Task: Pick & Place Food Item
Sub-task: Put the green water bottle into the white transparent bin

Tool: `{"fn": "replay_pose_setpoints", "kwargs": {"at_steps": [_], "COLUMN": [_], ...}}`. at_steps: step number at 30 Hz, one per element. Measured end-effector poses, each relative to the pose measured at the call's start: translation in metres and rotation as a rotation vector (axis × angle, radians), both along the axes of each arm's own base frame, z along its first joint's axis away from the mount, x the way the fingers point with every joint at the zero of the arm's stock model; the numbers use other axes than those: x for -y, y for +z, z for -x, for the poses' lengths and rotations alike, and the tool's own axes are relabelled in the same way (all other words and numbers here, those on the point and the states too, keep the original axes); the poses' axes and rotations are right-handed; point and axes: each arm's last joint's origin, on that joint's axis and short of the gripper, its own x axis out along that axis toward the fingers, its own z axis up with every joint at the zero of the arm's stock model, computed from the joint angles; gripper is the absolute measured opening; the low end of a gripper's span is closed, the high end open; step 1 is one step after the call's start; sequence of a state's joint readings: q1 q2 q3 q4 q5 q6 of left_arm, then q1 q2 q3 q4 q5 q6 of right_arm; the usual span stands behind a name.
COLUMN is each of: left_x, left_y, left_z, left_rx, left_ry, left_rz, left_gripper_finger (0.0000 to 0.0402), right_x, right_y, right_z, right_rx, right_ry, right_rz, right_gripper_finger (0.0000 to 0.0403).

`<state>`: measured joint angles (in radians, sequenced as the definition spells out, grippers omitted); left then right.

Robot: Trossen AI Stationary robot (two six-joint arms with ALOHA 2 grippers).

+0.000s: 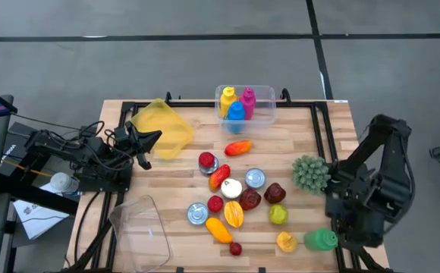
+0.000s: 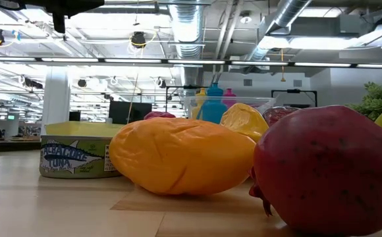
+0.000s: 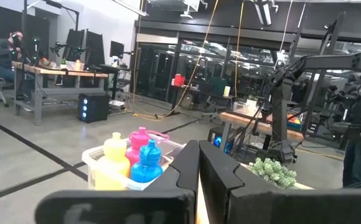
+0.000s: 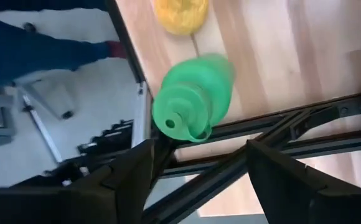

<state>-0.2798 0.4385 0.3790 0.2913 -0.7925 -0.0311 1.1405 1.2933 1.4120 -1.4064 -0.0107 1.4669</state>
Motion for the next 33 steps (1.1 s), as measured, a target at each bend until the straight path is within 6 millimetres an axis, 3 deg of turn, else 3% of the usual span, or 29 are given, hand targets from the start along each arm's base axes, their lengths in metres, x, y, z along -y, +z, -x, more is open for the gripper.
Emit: {"fn": "replay_pose_setpoints", "kwargs": {"at_steps": [7, 17, 23, 33], "left_x": [0.0, 0.0, 0.0, 0.0], "left_y": [0.0, 0.0, 0.0, 0.0], "left_z": [0.0, 0.0, 0.0, 0.0], "left_rx": [0.0, 0.0, 0.0, 0.0], "left_ry": [0.0, -0.003, -0.003, 0.001], "left_rz": [0.0, -0.001, 0.0, 0.0], "left_gripper_finger": [0.0, 0.0, 0.0, 0.0], "right_x": [-0.016, -0.028, -0.039, -0.034], "right_y": [-0.009, -0.019, -0.028, -0.027], "right_z": [0.006, 0.003, -0.001, -0.007], "right_rx": [-0.001, 0.032, 0.037, 0.047], "right_ry": [0.052, 0.098, 0.135, 0.142], "right_rz": [0.045, 0.106, 0.125, 0.136], "right_gripper_finger": [0.0247, 0.0302, 0.0303, 0.0292]}}
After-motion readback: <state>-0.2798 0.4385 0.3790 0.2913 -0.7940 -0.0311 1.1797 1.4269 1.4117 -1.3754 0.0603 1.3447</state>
